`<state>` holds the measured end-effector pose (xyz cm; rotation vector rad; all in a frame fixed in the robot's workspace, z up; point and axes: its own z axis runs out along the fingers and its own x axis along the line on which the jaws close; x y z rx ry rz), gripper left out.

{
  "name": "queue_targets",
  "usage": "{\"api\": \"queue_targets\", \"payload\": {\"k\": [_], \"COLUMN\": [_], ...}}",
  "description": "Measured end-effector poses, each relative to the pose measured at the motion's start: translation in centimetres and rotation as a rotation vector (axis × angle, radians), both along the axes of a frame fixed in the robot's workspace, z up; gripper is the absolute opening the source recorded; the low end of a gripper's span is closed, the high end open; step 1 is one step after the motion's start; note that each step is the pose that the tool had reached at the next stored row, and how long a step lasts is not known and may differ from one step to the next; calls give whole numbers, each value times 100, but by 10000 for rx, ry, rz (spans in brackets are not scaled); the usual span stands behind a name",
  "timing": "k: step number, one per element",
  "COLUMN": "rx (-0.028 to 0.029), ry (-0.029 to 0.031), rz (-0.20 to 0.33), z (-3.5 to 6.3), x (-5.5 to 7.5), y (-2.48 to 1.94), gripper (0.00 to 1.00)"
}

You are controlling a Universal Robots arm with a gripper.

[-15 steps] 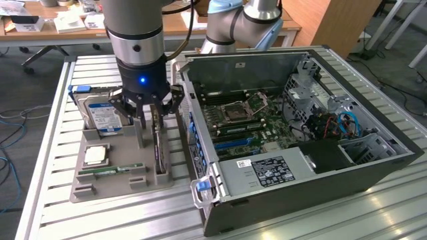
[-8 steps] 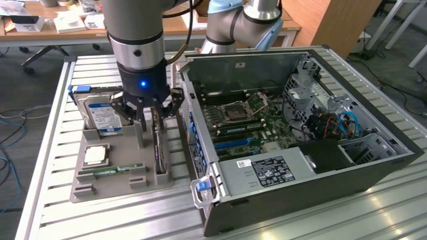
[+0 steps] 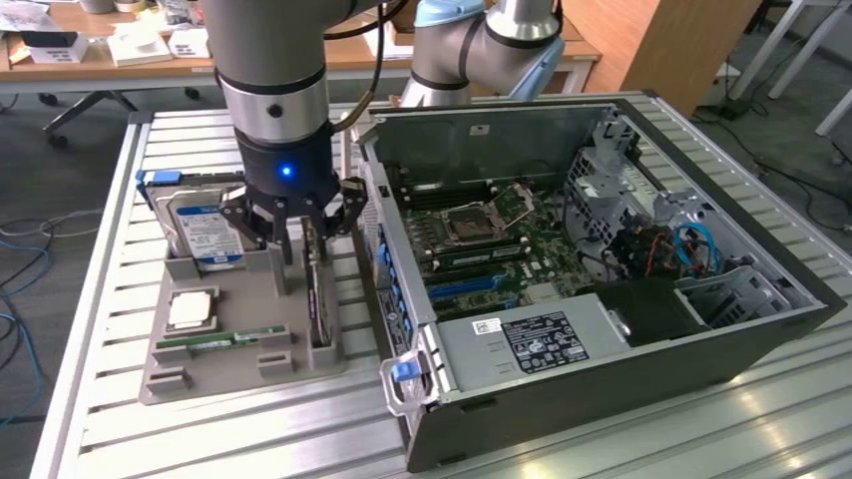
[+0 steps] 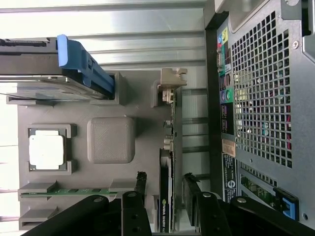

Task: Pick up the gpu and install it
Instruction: 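Pick up the gpu and move the gpu toward the slot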

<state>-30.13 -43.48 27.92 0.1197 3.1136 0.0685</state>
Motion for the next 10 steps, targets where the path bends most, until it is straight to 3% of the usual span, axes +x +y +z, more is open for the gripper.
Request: {"api": "queue_targets", "payload": {"k": [5, 10], "rx": [1, 0], "ry": [-2, 0], "rz": [-1, 0], "z": [-1, 0], "x": [0, 0], "y": [-9, -63], "gripper": [43, 43]}}
